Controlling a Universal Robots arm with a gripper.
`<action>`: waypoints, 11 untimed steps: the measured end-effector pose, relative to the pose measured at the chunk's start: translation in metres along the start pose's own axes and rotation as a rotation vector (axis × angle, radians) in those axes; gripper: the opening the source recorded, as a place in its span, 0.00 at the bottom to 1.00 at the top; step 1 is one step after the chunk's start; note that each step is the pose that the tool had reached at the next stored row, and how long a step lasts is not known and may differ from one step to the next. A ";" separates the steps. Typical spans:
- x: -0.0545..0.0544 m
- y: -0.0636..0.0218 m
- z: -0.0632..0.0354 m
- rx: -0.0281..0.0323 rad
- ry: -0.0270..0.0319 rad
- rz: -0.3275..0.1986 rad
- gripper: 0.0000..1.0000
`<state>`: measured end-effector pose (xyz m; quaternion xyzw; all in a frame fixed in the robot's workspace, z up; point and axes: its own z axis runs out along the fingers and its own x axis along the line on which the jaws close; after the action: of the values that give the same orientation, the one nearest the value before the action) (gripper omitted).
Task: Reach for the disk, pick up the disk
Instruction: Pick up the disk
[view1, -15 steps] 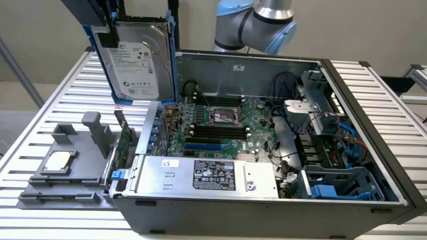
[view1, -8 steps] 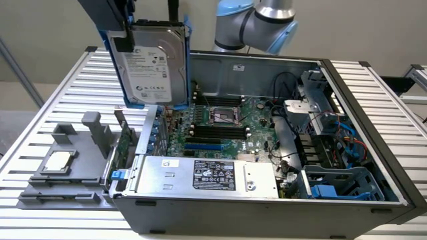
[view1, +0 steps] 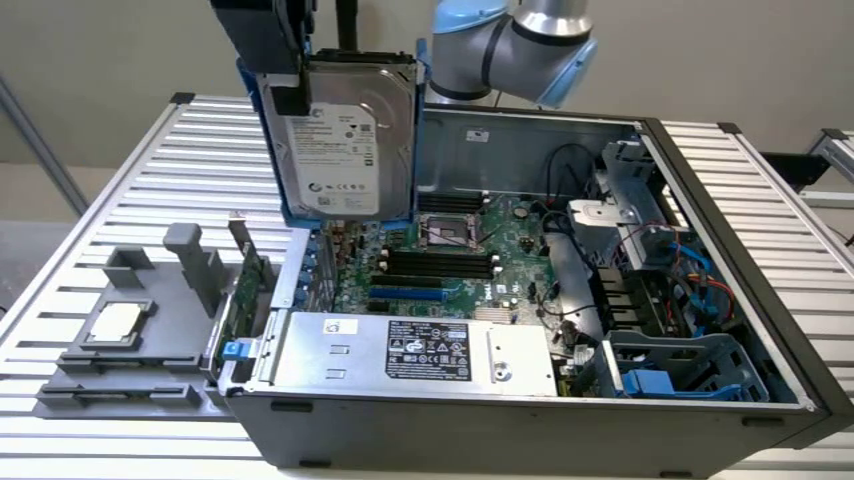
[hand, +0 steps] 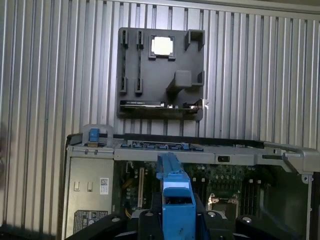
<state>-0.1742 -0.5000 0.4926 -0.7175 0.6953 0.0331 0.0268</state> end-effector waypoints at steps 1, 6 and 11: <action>0.002 -0.0041 -0.0004 -0.0003 -0.0003 0.000 0.33; 0.010 -0.0233 -0.0018 -0.0014 -0.0022 0.000 0.33; 0.017 -0.0422 -0.0028 -0.0039 -0.0045 0.000 0.33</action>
<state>-0.1314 -0.5162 0.4936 -0.7173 0.6953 0.0361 0.0269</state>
